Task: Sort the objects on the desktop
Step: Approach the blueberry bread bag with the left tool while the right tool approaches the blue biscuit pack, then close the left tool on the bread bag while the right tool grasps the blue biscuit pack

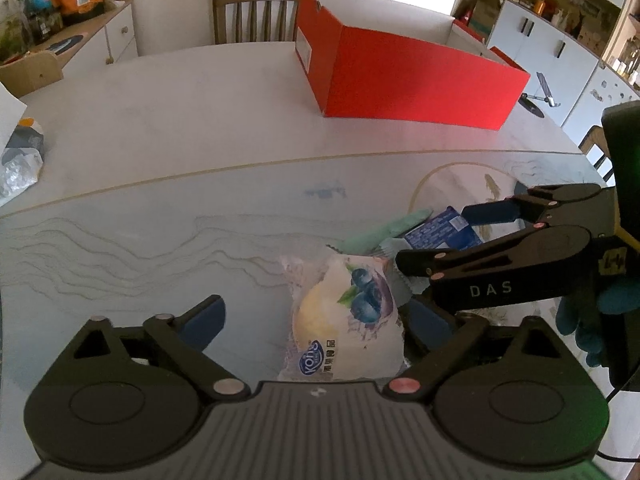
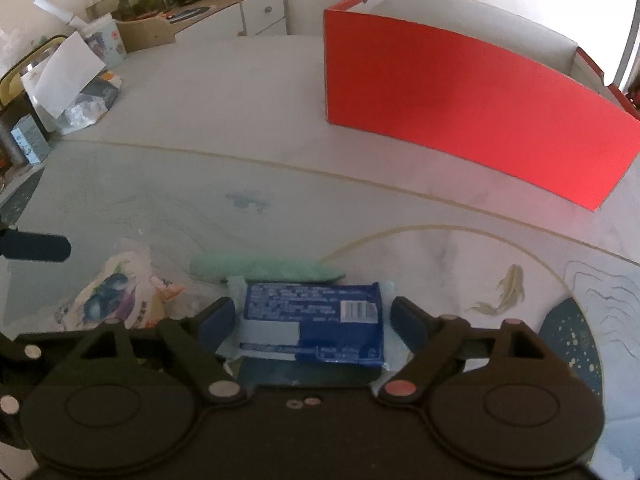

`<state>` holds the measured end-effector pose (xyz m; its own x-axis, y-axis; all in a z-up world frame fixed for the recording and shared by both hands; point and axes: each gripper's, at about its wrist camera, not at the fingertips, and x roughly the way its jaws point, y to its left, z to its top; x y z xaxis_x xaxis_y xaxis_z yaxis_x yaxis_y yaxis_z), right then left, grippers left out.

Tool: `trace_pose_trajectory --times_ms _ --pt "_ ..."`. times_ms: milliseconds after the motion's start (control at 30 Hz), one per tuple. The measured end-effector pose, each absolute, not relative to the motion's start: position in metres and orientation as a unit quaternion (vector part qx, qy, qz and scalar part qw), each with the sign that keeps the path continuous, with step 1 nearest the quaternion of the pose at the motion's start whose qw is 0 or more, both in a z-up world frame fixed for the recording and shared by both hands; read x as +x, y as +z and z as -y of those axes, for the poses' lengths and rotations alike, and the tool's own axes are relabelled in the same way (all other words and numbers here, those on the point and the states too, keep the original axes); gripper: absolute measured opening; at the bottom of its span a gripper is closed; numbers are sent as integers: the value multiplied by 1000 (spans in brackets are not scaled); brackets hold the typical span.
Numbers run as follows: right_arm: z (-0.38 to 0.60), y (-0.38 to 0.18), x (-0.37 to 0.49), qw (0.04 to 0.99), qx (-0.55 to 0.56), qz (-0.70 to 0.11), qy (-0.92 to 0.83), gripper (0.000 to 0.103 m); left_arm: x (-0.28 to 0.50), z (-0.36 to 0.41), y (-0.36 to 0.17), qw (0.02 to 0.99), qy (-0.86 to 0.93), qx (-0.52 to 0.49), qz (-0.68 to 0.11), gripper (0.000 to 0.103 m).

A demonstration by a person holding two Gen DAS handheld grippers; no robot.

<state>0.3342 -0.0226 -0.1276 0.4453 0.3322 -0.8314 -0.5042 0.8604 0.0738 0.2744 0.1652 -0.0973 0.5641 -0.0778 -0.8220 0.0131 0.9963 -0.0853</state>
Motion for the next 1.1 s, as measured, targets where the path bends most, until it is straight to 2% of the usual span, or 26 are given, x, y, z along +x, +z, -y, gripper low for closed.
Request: trace_pose_trajectory --times_ms 167,333,567,600,700,1100 --pt "18 -131 329 851 -105 -451 248 89 276 -166 -103 883 -31 -38 -467 91" --pt "20 -130 331 849 -100 -454 250 88 278 -168 -104 882 -45 -52 -466 76" --pt "22 -130 330 849 -97 -456 251 88 280 -172 -113 875 -47 -61 -478 75" --pt "22 -129 331 849 -97 -456 249 88 280 -171 -113 876 -47 -58 -476 73" --pt "21 -129 329 850 -99 -455 245 86 280 -170 -113 877 -53 -63 -473 57" --pt "33 -126 327 855 -84 -454 236 82 280 -173 -111 881 -38 -65 -467 52"
